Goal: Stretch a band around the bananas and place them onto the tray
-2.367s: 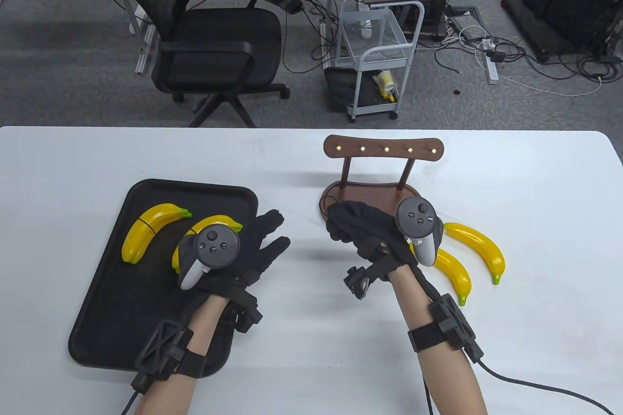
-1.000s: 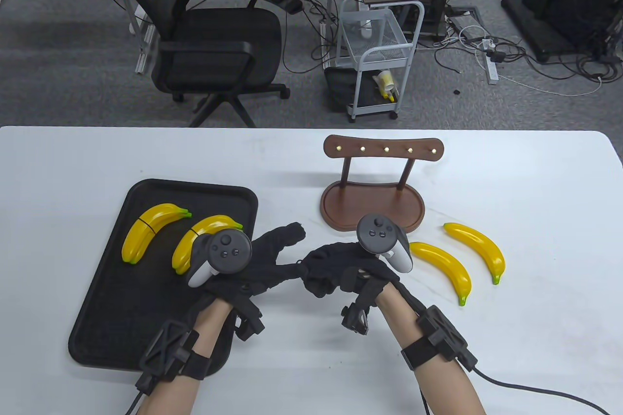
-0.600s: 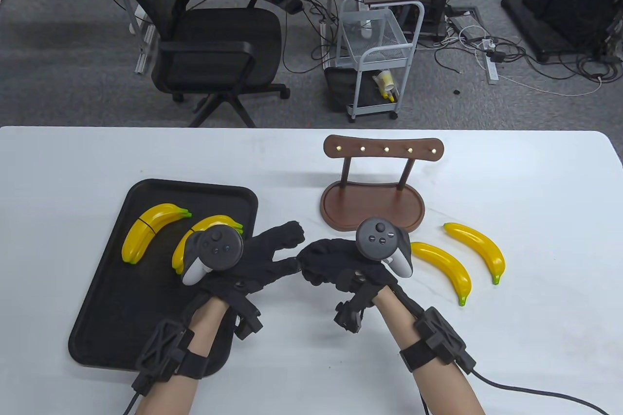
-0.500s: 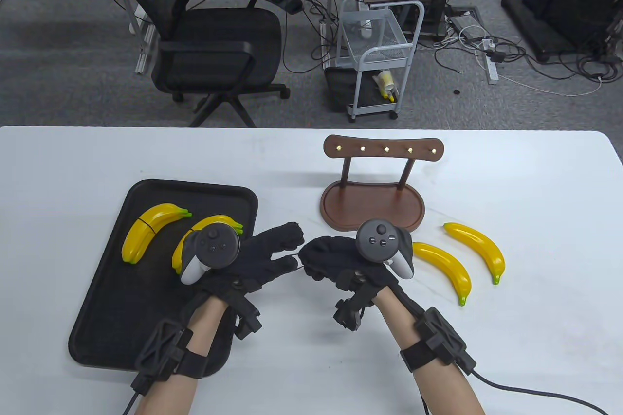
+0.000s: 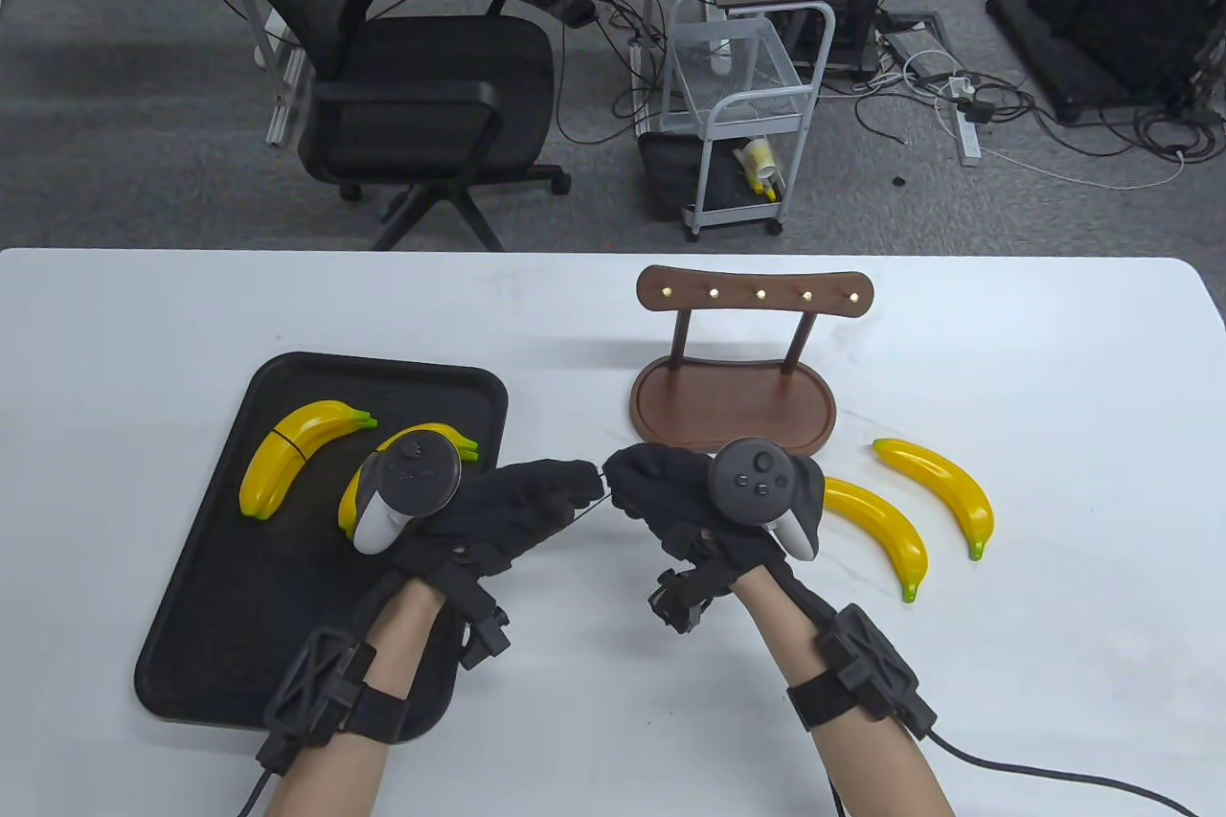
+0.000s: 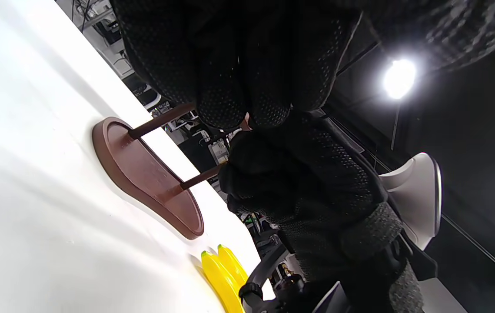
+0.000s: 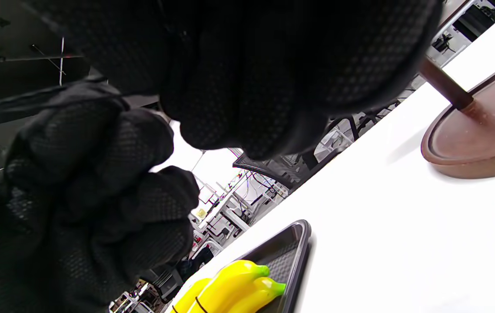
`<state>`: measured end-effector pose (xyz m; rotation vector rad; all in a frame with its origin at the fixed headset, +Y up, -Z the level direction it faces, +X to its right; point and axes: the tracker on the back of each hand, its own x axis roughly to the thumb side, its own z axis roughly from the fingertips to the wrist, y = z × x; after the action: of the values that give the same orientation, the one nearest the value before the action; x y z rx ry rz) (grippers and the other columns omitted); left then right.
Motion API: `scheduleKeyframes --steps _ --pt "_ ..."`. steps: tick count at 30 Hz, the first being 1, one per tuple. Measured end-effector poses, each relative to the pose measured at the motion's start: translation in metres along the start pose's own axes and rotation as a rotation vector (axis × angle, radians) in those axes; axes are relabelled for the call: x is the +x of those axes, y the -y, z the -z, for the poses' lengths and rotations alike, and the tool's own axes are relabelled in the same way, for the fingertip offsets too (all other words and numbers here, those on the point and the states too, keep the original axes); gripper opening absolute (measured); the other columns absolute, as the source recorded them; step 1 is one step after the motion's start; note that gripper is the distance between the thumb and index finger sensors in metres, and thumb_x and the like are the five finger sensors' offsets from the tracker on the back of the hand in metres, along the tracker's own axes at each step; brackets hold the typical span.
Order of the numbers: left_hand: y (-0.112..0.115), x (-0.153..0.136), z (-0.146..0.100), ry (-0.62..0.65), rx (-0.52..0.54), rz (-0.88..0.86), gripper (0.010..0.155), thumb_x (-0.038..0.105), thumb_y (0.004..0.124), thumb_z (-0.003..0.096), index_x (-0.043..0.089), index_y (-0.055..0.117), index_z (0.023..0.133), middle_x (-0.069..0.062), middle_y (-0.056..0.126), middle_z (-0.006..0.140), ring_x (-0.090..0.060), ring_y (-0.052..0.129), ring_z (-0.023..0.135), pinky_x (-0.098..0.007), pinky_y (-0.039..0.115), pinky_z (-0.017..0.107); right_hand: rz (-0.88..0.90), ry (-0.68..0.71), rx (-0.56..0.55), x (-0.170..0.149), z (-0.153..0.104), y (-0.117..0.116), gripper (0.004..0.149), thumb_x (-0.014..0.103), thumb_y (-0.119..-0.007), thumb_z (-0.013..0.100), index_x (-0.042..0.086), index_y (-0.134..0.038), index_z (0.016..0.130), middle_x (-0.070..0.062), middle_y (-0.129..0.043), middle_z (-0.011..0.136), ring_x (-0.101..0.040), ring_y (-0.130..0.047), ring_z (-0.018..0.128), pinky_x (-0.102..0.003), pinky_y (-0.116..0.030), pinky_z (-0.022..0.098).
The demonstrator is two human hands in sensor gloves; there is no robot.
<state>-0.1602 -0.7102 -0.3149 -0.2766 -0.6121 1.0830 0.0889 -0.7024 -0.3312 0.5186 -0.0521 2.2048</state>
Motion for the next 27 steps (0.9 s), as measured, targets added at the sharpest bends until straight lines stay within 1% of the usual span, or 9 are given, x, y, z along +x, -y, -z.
scheduleKeyframes --steps 6,12,20,23,24,27 --pt "0.001 0.000 0.000 0.010 -0.022 -0.015 0.063 0.060 0.065 0.0460 0.029 0.074 0.100 0.002 0.082 0.107 -0.031 0.088 0.096 -0.051 0.069 0.075 0.009 -0.011 0.034 -0.004 0.001 -0.006 0.037 0.035 -0.075 0.057 0.011 -0.087 0.081 -0.008 -0.099 0.067 -0.028 -0.102 0.051 -0.046 -0.084 0.037" --pt "-0.001 -0.001 0.001 0.016 -0.017 -0.050 0.062 0.059 0.067 0.0469 0.027 0.073 0.100 0.002 0.084 0.105 -0.030 0.088 0.095 -0.051 0.069 0.075 0.100 -0.033 0.101 -0.010 0.003 -0.013 0.037 0.032 -0.073 0.057 0.010 -0.085 0.084 -0.009 -0.098 0.070 -0.030 -0.101 0.054 -0.048 -0.083 0.039" --pt "-0.001 -0.002 0.001 0.026 -0.016 -0.088 0.063 0.058 0.068 0.0476 0.026 0.072 0.102 0.002 0.084 0.105 -0.029 0.089 0.095 -0.050 0.070 0.075 0.160 -0.030 0.135 -0.012 0.003 -0.016 0.037 0.031 -0.072 0.056 0.013 -0.084 0.086 -0.009 -0.096 0.074 -0.031 -0.100 0.058 -0.049 -0.083 0.041" --pt "-0.002 -0.002 0.001 0.039 -0.017 -0.133 0.063 0.057 0.068 0.0482 0.025 0.070 0.103 0.002 0.083 0.106 -0.027 0.089 0.096 -0.049 0.070 0.075 0.190 -0.021 0.154 -0.011 0.003 -0.017 0.037 0.030 -0.072 0.055 0.014 -0.083 0.087 -0.008 -0.095 0.075 -0.031 -0.099 0.059 -0.049 -0.082 0.042" --pt "-0.001 -0.002 0.001 0.042 -0.024 -0.164 0.064 0.057 0.068 0.0484 0.025 0.069 0.104 0.001 0.082 0.106 -0.029 0.088 0.095 -0.049 0.070 0.075 0.197 -0.017 0.158 -0.010 0.003 -0.018 0.037 0.030 -0.072 0.055 0.014 -0.083 0.087 -0.008 -0.095 0.075 -0.031 -0.099 0.059 -0.049 -0.082 0.042" --pt "-0.002 -0.003 0.001 0.040 -0.025 -0.175 0.064 0.057 0.067 0.0486 0.025 0.068 0.104 0.001 0.082 0.106 -0.026 0.088 0.096 -0.049 0.070 0.075 0.215 -0.015 0.161 -0.010 0.003 -0.017 0.038 0.030 -0.072 0.055 0.014 -0.082 0.088 -0.009 -0.095 0.076 -0.031 -0.099 0.060 -0.049 -0.082 0.043"
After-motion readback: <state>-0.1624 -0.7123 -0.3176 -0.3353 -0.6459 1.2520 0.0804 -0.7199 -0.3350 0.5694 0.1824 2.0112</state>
